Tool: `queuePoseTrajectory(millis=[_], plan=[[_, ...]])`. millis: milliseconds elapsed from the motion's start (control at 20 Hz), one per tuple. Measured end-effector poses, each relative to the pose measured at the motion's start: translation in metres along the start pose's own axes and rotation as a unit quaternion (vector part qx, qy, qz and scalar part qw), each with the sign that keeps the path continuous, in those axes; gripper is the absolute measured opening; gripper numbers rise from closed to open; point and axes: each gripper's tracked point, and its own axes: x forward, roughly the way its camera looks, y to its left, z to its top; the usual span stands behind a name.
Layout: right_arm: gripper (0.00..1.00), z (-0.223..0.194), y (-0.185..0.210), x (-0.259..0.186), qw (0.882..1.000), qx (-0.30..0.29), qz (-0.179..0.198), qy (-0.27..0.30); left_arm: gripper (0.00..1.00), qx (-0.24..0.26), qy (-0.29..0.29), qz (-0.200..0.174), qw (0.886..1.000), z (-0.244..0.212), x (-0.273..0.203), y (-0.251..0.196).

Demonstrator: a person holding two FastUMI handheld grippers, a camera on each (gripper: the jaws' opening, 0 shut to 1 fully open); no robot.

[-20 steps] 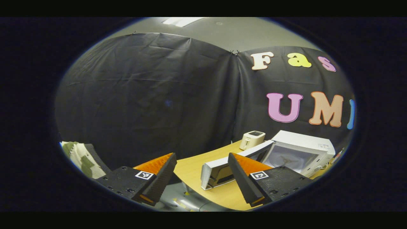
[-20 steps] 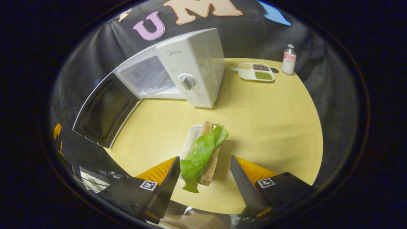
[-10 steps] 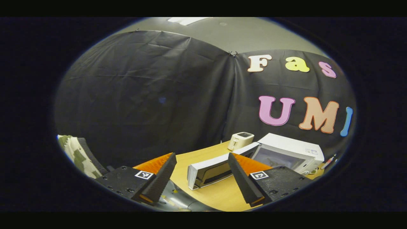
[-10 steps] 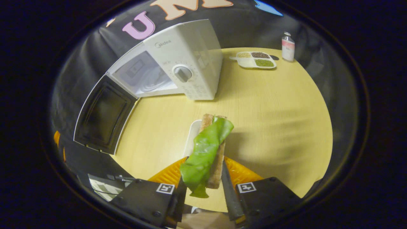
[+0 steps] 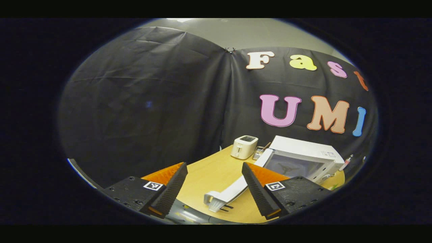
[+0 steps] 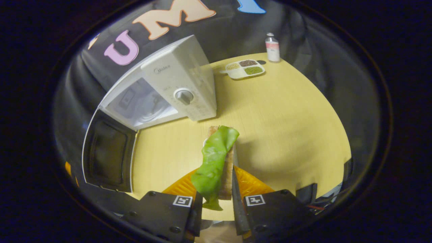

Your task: Open the microwave oven with the left hand, put the food in, and close the microwave oven.

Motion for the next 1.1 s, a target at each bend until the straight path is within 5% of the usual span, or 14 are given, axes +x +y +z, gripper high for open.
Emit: queuePoseTrajectory(millis=[400,800,1100], plan=[[0.42,0.007,0.069,-0.036,0.994,0.083,0.023,-0.072,0.90,-0.002,0.014,-0.073,0.997,-0.005,0.043,0.023],[0.42,0.002,0.204,-0.015,0.966,0.175,0.173,-0.075,0.91,0.008,0.054,-0.120,0.991,-0.035,0.071,0.035],[0.42,0.013,0.267,0.018,0.946,0.208,0.234,-0.085,0.95,-0.011,0.085,-0.128,0.988,-0.054,0.084,0.042]])
